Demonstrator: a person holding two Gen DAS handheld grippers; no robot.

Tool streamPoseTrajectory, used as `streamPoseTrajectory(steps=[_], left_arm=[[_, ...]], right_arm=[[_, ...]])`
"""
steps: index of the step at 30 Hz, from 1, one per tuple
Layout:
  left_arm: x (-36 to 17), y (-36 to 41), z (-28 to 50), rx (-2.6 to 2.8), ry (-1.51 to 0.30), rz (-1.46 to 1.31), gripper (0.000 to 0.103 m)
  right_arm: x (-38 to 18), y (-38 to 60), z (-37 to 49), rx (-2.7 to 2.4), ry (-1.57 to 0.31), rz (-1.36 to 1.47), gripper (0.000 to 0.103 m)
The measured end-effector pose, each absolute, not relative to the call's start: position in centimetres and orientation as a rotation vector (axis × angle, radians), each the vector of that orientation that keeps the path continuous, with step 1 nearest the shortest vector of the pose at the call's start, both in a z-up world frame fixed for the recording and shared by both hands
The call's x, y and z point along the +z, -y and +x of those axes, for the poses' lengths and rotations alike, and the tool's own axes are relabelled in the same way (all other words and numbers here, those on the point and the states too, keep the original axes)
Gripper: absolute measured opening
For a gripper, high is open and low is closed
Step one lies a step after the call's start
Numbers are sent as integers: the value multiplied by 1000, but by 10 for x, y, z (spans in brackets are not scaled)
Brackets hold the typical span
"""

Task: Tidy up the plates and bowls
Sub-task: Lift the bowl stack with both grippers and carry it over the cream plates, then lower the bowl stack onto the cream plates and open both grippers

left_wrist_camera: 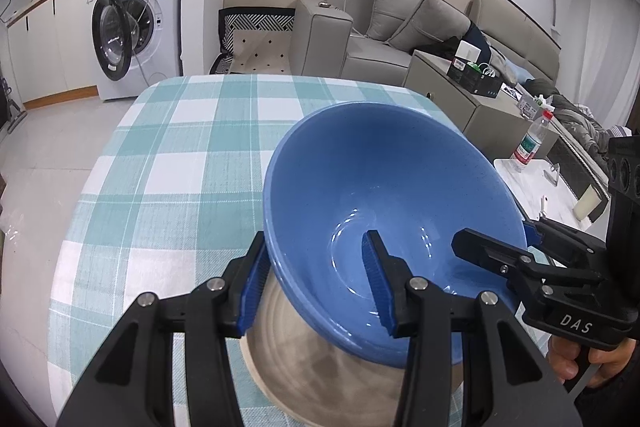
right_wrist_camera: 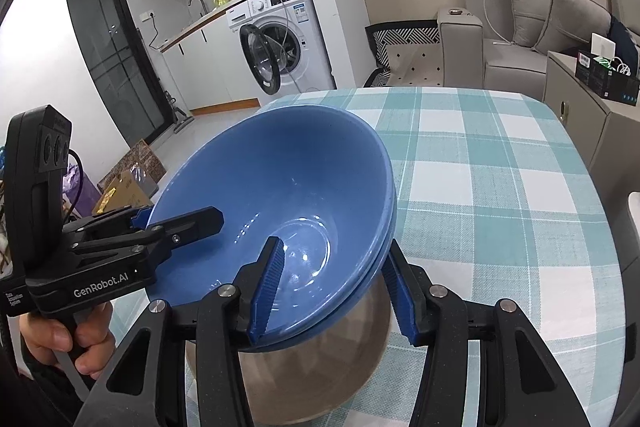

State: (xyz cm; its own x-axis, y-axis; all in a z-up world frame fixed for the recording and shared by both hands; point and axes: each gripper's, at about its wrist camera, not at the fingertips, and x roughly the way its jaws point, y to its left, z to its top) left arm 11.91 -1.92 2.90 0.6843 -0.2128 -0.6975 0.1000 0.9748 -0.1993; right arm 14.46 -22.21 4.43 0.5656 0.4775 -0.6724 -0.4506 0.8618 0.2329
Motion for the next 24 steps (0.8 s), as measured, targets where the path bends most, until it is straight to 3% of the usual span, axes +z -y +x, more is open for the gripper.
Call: streamPoseTrajectory(steps=[24], left_arm=[[23,6,121,-183,-832,-166,46]], right_arm=[[40,218,145,588,-847,60,52]])
